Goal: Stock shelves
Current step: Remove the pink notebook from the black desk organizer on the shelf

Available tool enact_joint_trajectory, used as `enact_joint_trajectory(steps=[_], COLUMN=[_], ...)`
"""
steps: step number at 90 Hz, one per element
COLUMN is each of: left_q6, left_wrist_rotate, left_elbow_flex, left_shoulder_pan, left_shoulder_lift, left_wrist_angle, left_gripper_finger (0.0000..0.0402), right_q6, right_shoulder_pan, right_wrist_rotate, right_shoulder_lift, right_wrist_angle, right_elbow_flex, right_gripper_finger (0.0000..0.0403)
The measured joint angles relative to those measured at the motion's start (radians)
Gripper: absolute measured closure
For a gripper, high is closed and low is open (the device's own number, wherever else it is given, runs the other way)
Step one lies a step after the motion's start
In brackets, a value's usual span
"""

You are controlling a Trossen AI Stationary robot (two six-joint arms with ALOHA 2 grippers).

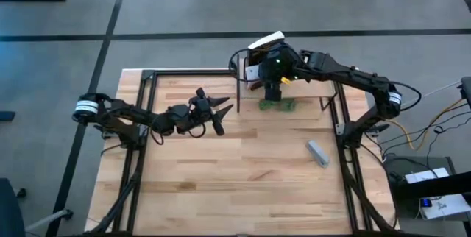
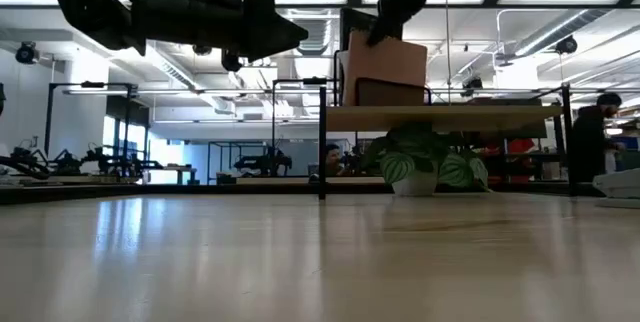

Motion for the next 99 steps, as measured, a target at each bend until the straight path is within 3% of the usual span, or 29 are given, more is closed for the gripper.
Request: enact_joint_trajectory(steps=[53, 99], left_q6=[-0.012, -0.001], left_wrist_rotate=[0.003, 0.002], left_elbow_flex=[0.0, 0.0], left_shoulder_pan=[0.0, 0.0], left_shoulder_lift=[0.0, 0.0], left_wrist_angle=[-0.003, -0.005], left_gripper_finger=[0.0274, 0.0274], right_q6=[0.014, 0.026], right_shoulder_pan=[0.007, 0.032], right_wrist_rotate=[0.008, 0.033], right_shoulder_lift=[0.008, 0.005], right_wrist_angle=[-0.005, -0.032], right_elbow_flex=[0.001, 0.044], right_gripper_finger=[0.0351, 0.0366])
